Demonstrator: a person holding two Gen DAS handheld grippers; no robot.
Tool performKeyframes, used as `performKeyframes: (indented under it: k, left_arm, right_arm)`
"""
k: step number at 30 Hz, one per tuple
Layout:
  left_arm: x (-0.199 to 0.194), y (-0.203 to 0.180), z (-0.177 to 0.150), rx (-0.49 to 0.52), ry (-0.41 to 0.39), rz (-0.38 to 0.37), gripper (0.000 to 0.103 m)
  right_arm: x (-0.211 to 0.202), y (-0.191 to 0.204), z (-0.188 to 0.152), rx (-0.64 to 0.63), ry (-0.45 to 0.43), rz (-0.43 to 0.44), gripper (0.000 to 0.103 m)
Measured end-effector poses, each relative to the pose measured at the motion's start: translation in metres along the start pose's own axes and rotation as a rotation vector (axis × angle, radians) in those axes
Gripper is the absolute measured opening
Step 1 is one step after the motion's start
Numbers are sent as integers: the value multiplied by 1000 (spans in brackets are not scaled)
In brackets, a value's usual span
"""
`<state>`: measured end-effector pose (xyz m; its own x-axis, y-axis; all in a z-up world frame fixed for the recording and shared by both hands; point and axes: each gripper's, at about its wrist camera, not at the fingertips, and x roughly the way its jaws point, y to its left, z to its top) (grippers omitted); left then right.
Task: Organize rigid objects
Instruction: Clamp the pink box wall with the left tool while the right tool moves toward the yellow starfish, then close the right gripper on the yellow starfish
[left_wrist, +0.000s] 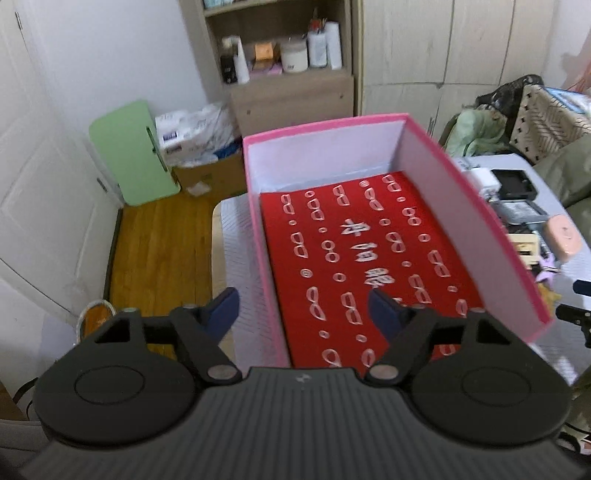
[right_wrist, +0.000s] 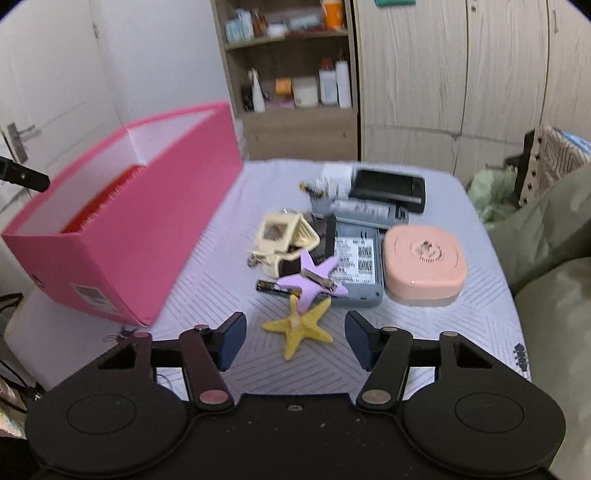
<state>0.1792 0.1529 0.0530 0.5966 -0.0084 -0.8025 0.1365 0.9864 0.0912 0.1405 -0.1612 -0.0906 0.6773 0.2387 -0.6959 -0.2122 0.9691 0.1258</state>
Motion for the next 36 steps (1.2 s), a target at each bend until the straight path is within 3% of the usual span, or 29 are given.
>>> performKeyframes:
  k: [3,8,10,12,17,21,24,32,36]
  left_arm:
    - [18,10,7,-4,20,7,58]
    - [37,26,16,-29,22,9,50]
    - [45,30,18,-42,21,22,44]
    - [56,34,18,-55,39,23,33]
    - [76,40,14,-88,86,-28,22]
    - [77,39,10,-101,76,-42,18]
    - [73,36,7,-86,41,-18,16]
    - [71,35,8,-88,28,-39,9]
    - [71,35,8,-99,29,-44,9]
  right_arm:
    - [15,3,4,-13,54,-13,61]
    - [30,11,8,-71,107,-49,60]
    - [34,9,8,-77,121,-64,52]
    - [32,5,10,-49,121,-41,36]
    - [26,-5,11,15,118,-29,34]
    - [15,-4,12,38,96,1,29]
    - [13,-1,12,24,89,3,29]
    - [14,1,12,10,101,-23,30]
    - [17,2,10,10,118,-45,47]
